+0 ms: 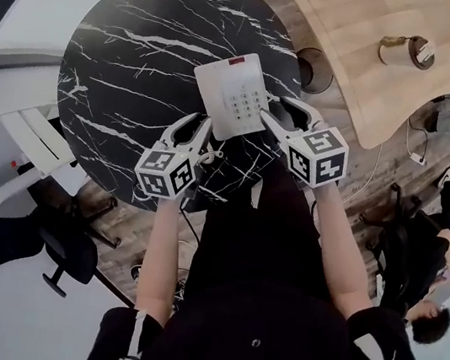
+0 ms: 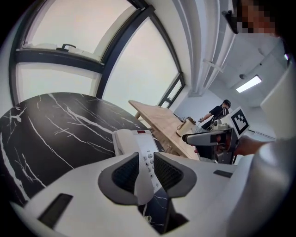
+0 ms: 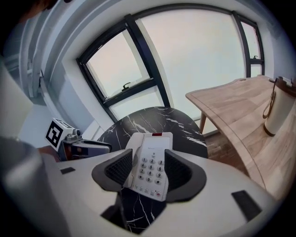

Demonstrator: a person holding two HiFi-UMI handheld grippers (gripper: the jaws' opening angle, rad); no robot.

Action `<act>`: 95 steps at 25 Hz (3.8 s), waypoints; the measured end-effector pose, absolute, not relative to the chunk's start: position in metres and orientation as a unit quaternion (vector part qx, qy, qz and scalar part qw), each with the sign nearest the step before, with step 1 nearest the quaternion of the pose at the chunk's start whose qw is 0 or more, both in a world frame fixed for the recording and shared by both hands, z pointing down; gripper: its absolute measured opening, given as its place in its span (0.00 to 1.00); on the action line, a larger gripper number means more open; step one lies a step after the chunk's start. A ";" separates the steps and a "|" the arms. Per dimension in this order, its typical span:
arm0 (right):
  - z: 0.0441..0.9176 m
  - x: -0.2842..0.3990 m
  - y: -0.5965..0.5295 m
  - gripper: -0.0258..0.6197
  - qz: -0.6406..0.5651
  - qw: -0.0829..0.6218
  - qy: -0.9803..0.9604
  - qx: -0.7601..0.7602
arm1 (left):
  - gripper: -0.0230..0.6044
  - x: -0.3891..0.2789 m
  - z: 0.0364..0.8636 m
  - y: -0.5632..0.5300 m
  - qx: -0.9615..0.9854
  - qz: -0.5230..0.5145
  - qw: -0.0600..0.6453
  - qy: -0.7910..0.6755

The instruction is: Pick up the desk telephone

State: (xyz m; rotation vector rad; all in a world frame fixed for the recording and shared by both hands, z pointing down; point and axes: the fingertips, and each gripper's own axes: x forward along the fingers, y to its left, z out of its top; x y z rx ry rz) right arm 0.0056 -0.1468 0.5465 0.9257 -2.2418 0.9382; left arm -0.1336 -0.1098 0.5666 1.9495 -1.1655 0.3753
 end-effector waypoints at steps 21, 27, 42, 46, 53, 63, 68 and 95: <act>0.655 -0.009 -0.138 0.51 0.399 0.349 -0.791 0.306 | 0.51 -0.130 0.641 -0.117 0.731 0.135 0.503 -0.441; 0.667 -0.016 -0.139 0.52 0.408 0.353 -0.789 0.295 | 0.53 -0.127 0.644 -0.120 0.733 0.127 0.517 -0.424; 0.678 -0.026 -0.143 0.52 0.415 0.352 -0.786 0.294 | 0.61 -0.121 0.655 -0.125 0.753 0.111 0.542 -0.356; 0.678 -0.027 -0.144 0.52 0.419 0.355 -0.786 0.284 | 0.59 -0.120 0.654 -0.125 0.752 0.106 0.548 -0.350; 0.681 -0.027 -0.144 0.52 0.427 0.354 -0.788 0.266 | 0.59 -0.119 0.655 -0.125 0.752 0.092 0.556 -0.343; 0.682 -0.028 -0.145 0.53 0.442 0.352 -0.789 0.244 | 0.61 -0.119 0.656 -0.126 0.751 0.076 0.563 -0.337; 0.684 -0.027 -0.146 0.54 0.448 0.348 -0.788 0.239 | 0.61 -0.119 0.656 -0.126 0.755 0.066 0.559 -0.337; 0.657 -0.021 -0.142 0.53 0.476 0.326 -0.770 0.273 | 0.55 -0.118 0.621 -0.129 0.764 0.047 0.528 -0.368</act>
